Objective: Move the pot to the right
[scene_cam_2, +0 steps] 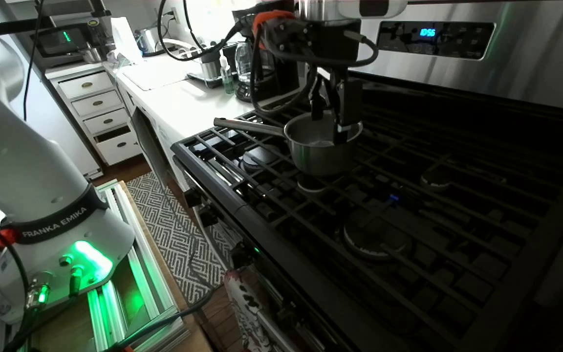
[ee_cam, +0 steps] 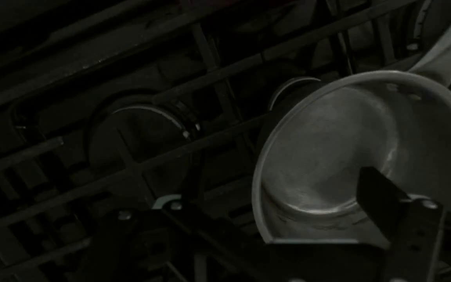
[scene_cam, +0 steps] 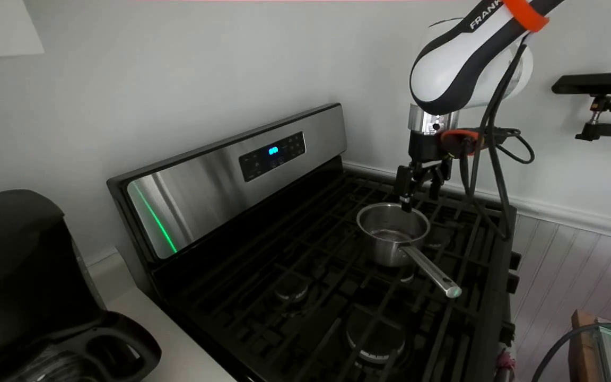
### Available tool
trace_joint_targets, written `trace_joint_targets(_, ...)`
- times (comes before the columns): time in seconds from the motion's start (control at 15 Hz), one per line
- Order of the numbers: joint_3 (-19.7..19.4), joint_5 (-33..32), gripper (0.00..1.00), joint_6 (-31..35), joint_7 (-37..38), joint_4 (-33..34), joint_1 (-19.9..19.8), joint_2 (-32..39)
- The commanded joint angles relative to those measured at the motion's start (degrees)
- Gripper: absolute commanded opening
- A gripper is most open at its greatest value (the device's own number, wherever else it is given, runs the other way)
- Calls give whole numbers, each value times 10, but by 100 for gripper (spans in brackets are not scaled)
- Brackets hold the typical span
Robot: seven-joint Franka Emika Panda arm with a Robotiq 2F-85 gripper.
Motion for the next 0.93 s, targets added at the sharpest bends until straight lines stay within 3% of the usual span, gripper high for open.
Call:
trace_joint_targets(0.0, -2, 46, 100, -9, -11, 25, -13, 43)
trace_joint_targets(0.2, 0, 93, 100, -13, -31, 32, -22, 67)
trace_joint_targets(0.27, 1, 105, 92, -15, -35, 34, -24, 73)
trace_joint_targets(0.33, 3, 118, 74, -17, -42, 36, -26, 78)
trace_joint_targets(0.87, 2, 148, 18, -28, -42, 51, -40, 97)
